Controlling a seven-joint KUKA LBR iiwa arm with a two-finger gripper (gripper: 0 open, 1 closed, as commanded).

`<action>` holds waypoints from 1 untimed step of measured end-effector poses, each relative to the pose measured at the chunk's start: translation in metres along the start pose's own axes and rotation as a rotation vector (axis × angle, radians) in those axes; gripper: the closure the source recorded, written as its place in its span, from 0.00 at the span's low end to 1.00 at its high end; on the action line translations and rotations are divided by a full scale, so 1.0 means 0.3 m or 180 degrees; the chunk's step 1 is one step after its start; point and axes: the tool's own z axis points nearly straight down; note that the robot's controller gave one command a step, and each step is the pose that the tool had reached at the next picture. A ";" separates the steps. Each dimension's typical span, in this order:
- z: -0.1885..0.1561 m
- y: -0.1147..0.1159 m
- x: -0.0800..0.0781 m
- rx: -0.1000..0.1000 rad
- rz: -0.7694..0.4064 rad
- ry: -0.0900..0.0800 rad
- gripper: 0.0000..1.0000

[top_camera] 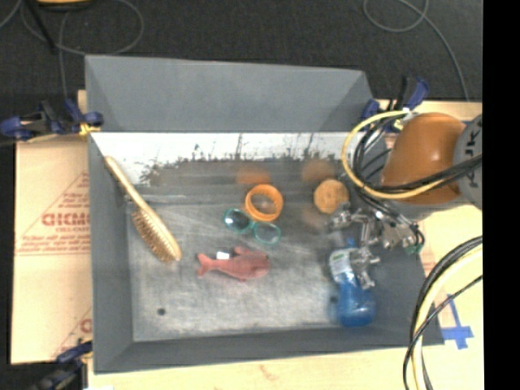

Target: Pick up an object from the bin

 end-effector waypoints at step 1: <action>0.000 -0.002 0.013 -0.0013 -0.0015 0.0055 1.00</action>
Offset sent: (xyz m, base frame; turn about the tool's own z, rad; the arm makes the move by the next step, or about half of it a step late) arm 0.0000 0.0000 0.0000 0.0000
